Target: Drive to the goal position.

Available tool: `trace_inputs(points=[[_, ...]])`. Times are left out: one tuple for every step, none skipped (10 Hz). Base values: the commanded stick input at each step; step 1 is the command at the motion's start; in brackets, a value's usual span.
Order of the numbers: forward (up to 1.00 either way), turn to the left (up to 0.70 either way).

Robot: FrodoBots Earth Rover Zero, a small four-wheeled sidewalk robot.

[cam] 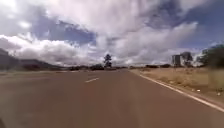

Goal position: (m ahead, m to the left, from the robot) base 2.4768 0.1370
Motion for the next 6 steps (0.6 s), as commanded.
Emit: trace_inputs(points=[[0.7, 0.0], [0.7, 0.0], [0.7, 0.0], [0.7, 0.0], [0.7, 0.0], [0.7, 0.0]])
